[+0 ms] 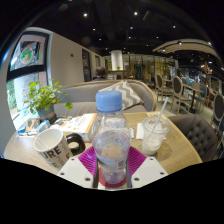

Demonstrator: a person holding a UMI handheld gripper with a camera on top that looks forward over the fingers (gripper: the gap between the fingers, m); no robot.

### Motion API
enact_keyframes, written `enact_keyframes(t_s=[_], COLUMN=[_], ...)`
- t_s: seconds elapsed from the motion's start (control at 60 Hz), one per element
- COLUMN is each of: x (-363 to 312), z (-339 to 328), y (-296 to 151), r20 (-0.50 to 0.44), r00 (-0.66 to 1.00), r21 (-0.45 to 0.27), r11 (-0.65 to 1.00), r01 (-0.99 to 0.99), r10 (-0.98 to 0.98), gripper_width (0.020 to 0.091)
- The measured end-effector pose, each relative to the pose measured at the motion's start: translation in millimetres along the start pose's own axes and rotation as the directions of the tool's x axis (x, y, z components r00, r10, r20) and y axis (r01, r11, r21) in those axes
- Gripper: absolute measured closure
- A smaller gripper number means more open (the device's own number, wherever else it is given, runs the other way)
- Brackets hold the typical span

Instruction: Pour water

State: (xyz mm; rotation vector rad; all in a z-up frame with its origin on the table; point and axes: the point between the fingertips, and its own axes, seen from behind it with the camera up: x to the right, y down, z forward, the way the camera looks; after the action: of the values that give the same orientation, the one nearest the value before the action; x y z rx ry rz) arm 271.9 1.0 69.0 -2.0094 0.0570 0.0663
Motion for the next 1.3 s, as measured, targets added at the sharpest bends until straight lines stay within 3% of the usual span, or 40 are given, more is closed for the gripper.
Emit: enact_keyframes(t_s=[0.167, 0.267, 0.3, 0.367, 0.417, 0.467, 0.767, 1.0, 1.3], x=[0.8, -0.6, -0.9, 1.1, 5.7, 6.9, -40.9, -93.0, -120.0], z=[1.5, 0.1, -4.4, -16.1, -25.3, -42.5, -194.1, -275.7, -300.7], y=[1.0, 7.0, 7.6, 8.1, 7.0, 4.8, -12.9, -18.2, -27.3], r20=[-0.017, -0.022, -0.027, -0.053, -0.080, -0.113, -0.242, -0.289, -0.296], r00=[1.000, 1.000, 0.999, 0.998, 0.996, 0.993, 0.970, 0.957, 0.954], r21=[-0.017, -0.065, -0.080, -0.115, -0.139, -0.154, -0.258, -0.243, -0.212], r11=[1.000, 0.998, 0.997, 0.993, 0.990, 0.988, 0.963, 0.968, 0.977], r01=[0.000, 0.007, 0.016, 0.025, 0.020, 0.006, -0.075, -0.069, -0.020], r10=[0.000, -0.008, -0.019, -0.031, -0.032, -0.024, 0.010, -0.004, -0.045], gripper_width=[0.0650, 0.0589, 0.0498, 0.0234, 0.0279, 0.0244, 0.0253, 0.0247, 0.0246])
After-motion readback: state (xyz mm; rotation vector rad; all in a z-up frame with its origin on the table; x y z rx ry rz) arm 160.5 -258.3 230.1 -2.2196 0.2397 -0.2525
